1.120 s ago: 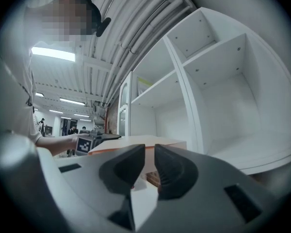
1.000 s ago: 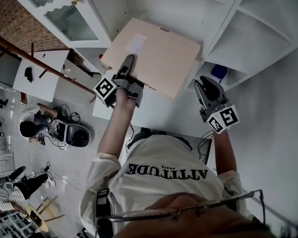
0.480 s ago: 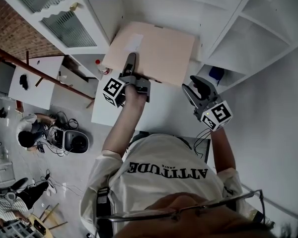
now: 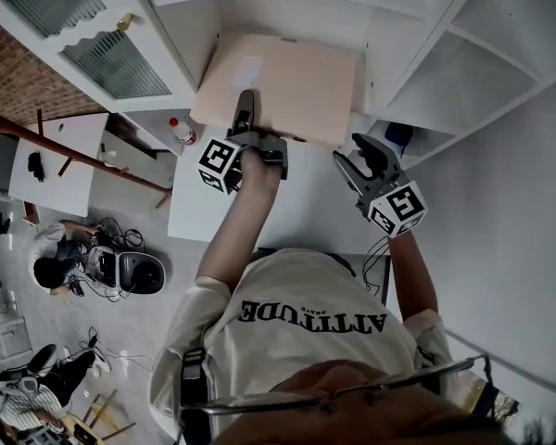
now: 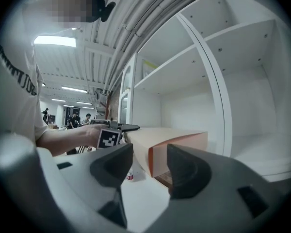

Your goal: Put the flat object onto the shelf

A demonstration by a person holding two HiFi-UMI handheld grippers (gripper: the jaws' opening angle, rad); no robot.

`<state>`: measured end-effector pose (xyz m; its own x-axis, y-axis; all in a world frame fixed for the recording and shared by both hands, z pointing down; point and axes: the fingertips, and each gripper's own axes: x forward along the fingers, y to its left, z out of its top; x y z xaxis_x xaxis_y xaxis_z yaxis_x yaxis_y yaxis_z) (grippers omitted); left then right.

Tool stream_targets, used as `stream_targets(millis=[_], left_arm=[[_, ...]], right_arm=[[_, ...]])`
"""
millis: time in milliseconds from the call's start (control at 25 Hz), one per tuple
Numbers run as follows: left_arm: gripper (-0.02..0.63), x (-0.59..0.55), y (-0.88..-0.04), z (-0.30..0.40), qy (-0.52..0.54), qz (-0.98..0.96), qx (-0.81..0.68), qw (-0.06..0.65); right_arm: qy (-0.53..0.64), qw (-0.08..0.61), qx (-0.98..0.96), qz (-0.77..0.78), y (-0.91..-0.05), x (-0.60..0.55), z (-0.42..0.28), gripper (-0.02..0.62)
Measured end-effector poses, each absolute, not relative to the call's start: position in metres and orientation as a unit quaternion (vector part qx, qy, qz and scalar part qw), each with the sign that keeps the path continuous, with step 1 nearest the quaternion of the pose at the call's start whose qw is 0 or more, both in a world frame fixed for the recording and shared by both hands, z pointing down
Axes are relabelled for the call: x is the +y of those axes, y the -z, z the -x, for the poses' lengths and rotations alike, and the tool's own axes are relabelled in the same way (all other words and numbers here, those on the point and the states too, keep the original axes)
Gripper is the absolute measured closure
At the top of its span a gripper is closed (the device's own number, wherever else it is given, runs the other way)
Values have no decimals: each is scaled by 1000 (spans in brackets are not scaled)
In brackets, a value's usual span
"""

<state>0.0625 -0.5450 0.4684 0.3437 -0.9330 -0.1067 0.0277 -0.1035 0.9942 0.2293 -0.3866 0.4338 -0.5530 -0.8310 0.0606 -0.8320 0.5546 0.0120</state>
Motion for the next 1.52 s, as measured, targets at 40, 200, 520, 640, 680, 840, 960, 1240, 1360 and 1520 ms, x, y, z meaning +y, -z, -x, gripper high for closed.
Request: stream_targets(millis=[40,200,520,640,680,840,960,1240,1360,1520], left_arm=[[324,-546,-468,-63,433,-603,-376,554],[305,-549,-467,-67,423,-613,-381,548],[273,-548,-464,-84,346,-691,-336,538],[270,-545,-462,-89,321,-717,-295,543],[270,-544,-461,-90,315,-725,-278,546],[270,-535,-461,-88,290,-750,-221,553],[272,-525,-461,-83,262,-777,-202,536],[272,-499,-479,-62,192,-839,-177,477],[272,-494,-486,-51,165,-853,-180,461],[272,-491,-495,-39,113,-880,-202,416]], right_arm=[[-10,34,-879,-476,-435,-391,-228,387],[4,55,-866,-496,-438,-405,-222,373],[16,71,-831,-552,-441,-426,-232,370],[13,65,-819,-570,-440,-433,-237,370],[13,63,-815,-575,-439,-435,-238,370],[11,55,-805,-591,-440,-442,-240,370],[8,49,-799,-600,-439,-447,-240,371],[0,46,-782,-622,-440,-464,-247,371],[-4,44,-778,-627,-439,-471,-249,373],[-7,43,-772,-634,-438,-480,-252,374]])
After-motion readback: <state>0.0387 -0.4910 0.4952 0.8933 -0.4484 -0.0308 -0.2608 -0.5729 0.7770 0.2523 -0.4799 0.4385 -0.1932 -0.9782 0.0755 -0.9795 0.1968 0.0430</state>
